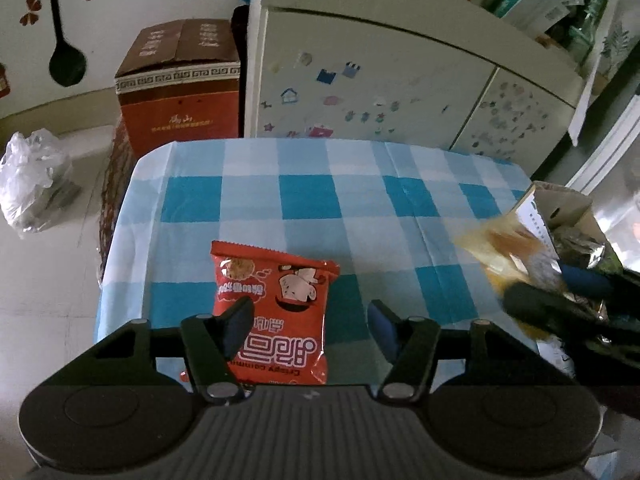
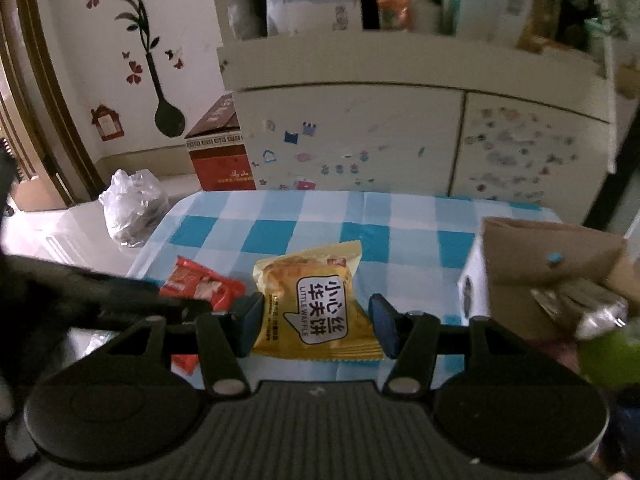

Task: Organize snacks
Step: 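Carry the red-orange packet to the box with the left tool while the right tool carries the yellow packet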

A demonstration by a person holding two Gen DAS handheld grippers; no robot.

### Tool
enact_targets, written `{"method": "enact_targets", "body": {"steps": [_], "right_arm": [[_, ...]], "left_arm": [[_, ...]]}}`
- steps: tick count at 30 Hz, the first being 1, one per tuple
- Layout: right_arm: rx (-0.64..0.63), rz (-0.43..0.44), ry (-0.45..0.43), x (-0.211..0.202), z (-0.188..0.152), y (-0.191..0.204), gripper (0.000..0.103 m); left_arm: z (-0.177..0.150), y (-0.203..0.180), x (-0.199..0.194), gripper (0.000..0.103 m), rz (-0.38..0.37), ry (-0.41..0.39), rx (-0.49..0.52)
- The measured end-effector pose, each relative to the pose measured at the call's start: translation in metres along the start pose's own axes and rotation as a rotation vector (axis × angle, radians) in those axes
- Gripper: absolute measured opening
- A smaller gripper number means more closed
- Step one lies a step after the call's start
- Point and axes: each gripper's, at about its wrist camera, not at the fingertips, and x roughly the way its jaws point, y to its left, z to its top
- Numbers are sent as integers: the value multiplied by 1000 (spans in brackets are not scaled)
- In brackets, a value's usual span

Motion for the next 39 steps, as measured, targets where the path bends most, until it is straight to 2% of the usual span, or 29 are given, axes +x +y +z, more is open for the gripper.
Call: {"method": "enact_targets", "body": {"steps": [5,9,16,27,29,30,32,39], "right_arm": [[107,29,-35,-29,-18,-7,58],[146,57,-42,-30,-25,-10,58],[198,102,-48,-24,-20,-10,58],[208,130,-69,-23,-15,-5,58],[215,128,-67,-23,-15,-6,58],[218,127,-66,-22,-15,-6,58],[224,126,-67,-22,-15,-7,58],[233,127,-75,-24,-14,-7,58]], "left_arm": [[0,6,2,88,35,-15,45],[0,15,9,89,92,4,50],[3,19,22,90,84,34,43],[-4,2,47,91,111,90,134],[-8,-2,54,95,119,109,145],[-10,-4,56,100,129,108,151],[-12,-6,57,103,155,88,162],[-9,4,60,103,121,119,78]]}}
